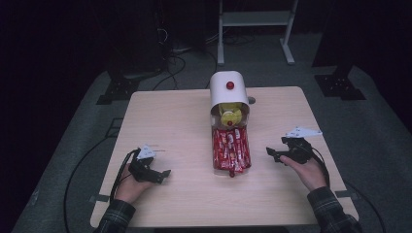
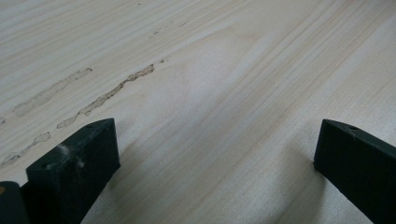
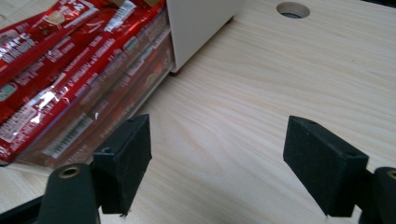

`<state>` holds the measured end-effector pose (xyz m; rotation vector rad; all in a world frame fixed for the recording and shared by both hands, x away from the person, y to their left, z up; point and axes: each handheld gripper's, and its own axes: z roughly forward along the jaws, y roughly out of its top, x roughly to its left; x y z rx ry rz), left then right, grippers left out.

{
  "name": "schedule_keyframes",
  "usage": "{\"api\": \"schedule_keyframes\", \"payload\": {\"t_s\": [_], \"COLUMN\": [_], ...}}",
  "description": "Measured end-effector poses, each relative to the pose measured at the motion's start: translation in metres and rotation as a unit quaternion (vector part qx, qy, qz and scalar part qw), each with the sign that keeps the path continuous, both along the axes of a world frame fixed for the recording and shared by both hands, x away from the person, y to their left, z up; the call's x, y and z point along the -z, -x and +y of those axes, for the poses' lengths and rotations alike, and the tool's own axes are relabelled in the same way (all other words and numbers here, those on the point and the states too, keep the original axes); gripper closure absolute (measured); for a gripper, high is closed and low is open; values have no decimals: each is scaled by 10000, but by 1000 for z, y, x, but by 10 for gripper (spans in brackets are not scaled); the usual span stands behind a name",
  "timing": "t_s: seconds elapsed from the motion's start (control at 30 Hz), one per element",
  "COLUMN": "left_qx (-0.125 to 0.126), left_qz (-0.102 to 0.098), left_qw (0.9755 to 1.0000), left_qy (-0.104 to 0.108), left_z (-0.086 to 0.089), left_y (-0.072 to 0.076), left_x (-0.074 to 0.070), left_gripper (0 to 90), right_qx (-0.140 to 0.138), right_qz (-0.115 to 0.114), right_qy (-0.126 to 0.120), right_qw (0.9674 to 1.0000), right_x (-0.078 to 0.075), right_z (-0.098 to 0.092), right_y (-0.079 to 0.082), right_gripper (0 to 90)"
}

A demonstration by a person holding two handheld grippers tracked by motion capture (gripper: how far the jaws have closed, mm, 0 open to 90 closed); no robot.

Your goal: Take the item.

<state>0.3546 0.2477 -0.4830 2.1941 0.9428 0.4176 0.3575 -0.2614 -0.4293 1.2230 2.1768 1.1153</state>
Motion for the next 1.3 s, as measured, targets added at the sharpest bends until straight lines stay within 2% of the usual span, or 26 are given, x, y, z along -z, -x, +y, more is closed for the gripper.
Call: {"api": "schedule_keyframes", "payload": {"t_s": [1.3], "left_qx": [1], "left_qz": [0], "left_qw": [10000], "left_qy": [0], "left_z": [0], "left_y": [0], "left_x": [0], "left_gripper": [0], "right_qx": [-385], "right_qz": [-24], "right_qy": [-148], "right_qw": [9991], "right_x": [-15], "right_z": [27], "right_y": [1], "right_gripper": [291]}}
